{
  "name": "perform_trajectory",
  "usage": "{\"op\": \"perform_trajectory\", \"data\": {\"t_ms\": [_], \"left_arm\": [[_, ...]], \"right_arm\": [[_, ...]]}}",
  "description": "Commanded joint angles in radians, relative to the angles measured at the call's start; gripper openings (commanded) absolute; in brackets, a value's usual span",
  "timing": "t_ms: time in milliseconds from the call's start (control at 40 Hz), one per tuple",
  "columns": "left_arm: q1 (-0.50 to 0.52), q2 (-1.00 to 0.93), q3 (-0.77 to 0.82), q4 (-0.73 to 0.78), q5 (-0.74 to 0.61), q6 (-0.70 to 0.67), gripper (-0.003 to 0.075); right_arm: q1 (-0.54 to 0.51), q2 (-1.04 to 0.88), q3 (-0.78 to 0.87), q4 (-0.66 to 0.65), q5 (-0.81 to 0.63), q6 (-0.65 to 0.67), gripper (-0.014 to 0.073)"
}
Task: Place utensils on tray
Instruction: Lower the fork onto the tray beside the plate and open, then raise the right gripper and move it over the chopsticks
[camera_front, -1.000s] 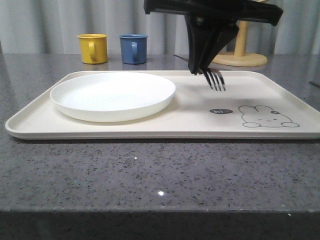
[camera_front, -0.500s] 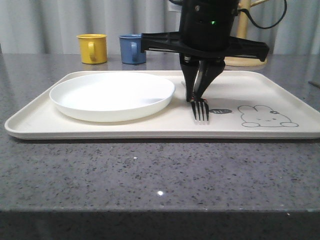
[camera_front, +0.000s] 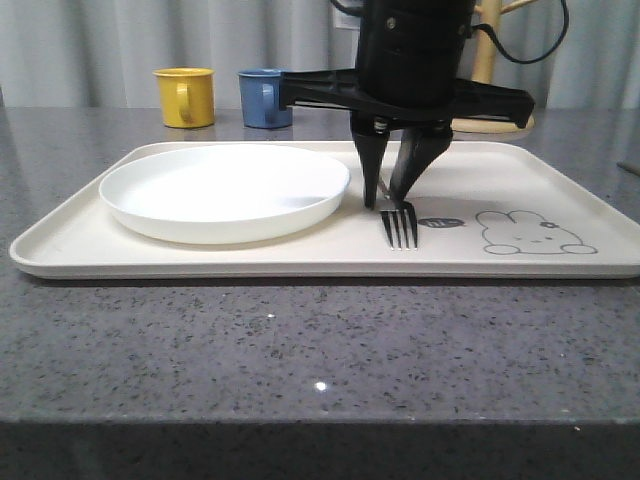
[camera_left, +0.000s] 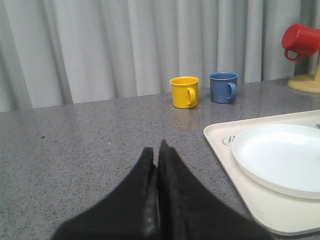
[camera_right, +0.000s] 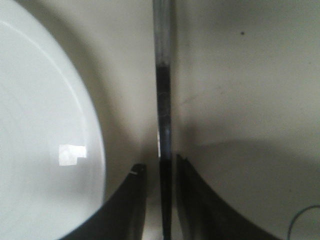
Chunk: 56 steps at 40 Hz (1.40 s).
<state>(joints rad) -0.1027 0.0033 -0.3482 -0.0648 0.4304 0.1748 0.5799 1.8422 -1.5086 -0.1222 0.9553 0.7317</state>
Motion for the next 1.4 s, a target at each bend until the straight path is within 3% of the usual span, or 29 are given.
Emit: {"op": "perform_trajectory", "data": {"t_ms": [0, 550, 725, 1150, 1375], "left_arm": [[0.001, 0.013, -0.028, -0.009, -0.084, -0.005, -0.0018], [0.001, 0.013, -0.028, -0.009, -0.084, -0.005, -0.0018], [0.001, 0.013, -0.028, -0.009, -0.084, -0.005, -0.0018], [0.001, 0.013, -0.028, -0.009, -0.084, -0.005, -0.0018], [0.001, 0.013, -0.028, -0.009, -0.084, -0.005, -0.0018]], "right_arm": [[-0.003, -0.055, -0.031, -0.024, -0.021, -0.001, 0.0268], [-0.003, -0.122, -0.031, -0.049, -0.010, -0.005, 0.0290], [-0.022, -0.197, -0.033, -0.044, 0.023, -0.093, 0.0290], [-0.293, -0.319, -0.023, 0.007, 0.202, -0.426, 0.0290], [-0.509, -0.357, 0.085, 0.023, 0.177, -0.571, 0.0290]]}}
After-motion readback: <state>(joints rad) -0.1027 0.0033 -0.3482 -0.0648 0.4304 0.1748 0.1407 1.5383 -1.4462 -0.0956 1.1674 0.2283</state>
